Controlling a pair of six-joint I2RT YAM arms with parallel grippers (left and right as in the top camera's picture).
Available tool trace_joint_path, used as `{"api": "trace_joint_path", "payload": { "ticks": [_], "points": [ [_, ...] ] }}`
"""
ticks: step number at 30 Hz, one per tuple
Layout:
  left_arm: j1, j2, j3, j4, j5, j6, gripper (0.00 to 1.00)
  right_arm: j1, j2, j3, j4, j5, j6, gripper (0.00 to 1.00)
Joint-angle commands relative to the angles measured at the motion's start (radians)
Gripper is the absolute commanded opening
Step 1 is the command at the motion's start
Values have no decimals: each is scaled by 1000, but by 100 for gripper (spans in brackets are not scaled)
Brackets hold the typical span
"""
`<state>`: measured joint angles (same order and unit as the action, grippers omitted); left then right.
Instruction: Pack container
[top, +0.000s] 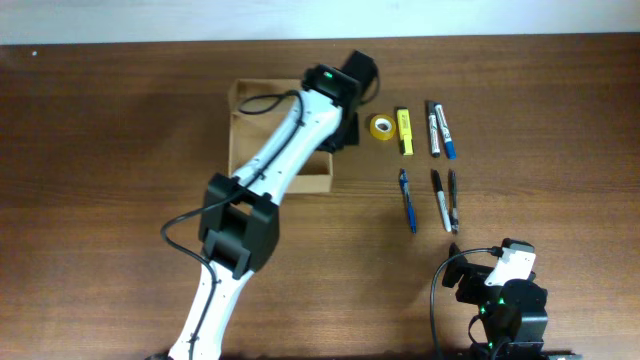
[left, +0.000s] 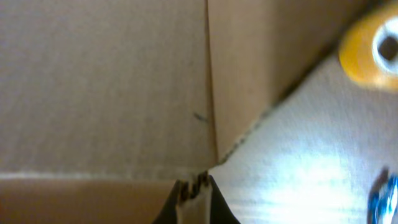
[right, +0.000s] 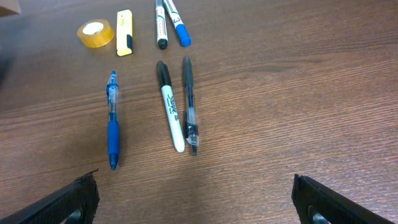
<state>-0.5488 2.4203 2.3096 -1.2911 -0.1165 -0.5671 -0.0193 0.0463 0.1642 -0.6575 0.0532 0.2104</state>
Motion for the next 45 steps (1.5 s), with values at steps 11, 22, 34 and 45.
{"api": "trace_joint_path", "payload": {
  "ticks": [11, 22, 34, 45],
  "points": [
    [93, 50, 13, 80, 77, 8, 2, -7, -9, -7, -1, -1, 8, 99],
    [93, 84, 17, 76, 111, 12, 66, -7, -9, -7, -1, -1, 8, 99],
    [85, 83, 215, -118, 65, 46, 84, -7, -9, -7, -1, -1, 8, 99],
    [40, 71, 618, -396, -50, 93, 100, -7, -9, -7, -1, -1, 8, 99]
  ]
}}
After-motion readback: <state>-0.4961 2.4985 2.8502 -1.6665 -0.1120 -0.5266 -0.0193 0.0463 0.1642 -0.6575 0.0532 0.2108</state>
